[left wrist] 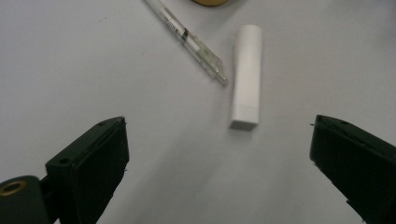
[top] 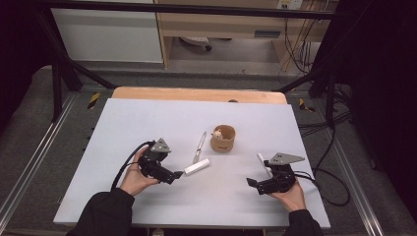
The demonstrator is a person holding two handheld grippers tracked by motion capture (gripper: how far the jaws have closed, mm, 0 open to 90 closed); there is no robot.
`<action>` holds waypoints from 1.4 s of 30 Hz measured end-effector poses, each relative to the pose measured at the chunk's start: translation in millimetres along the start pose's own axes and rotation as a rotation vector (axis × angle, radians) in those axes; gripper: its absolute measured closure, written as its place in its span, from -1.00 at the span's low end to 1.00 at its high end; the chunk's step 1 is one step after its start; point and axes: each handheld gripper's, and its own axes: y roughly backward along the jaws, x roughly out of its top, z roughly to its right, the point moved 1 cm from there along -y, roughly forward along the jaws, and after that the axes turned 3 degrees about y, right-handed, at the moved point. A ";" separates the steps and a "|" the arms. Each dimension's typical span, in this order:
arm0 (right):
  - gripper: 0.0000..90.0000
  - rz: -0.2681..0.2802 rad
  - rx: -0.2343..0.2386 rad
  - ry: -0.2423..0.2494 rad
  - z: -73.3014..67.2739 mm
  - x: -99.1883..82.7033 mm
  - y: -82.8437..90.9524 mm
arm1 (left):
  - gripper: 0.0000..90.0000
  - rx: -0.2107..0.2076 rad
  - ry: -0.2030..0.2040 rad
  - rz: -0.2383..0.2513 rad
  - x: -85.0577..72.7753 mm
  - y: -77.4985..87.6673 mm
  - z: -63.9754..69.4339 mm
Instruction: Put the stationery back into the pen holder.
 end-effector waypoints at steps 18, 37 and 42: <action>-0.98 -0.002 -0.001 0.006 -0.2 -0.3 0.3 | -0.51 -0.016 -0.058 -0.077 38.7 -33.0 19.3; -0.98 -0.010 0.005 0.009 -0.5 -0.5 -0.2 | 0.06 0.003 -0.120 -0.204 53.6 -65.1 30.6; -0.98 -0.005 0.006 0.009 -0.4 -0.2 0.5 | 0.19 -0.007 -0.117 -0.212 53.5 -68.9 31.6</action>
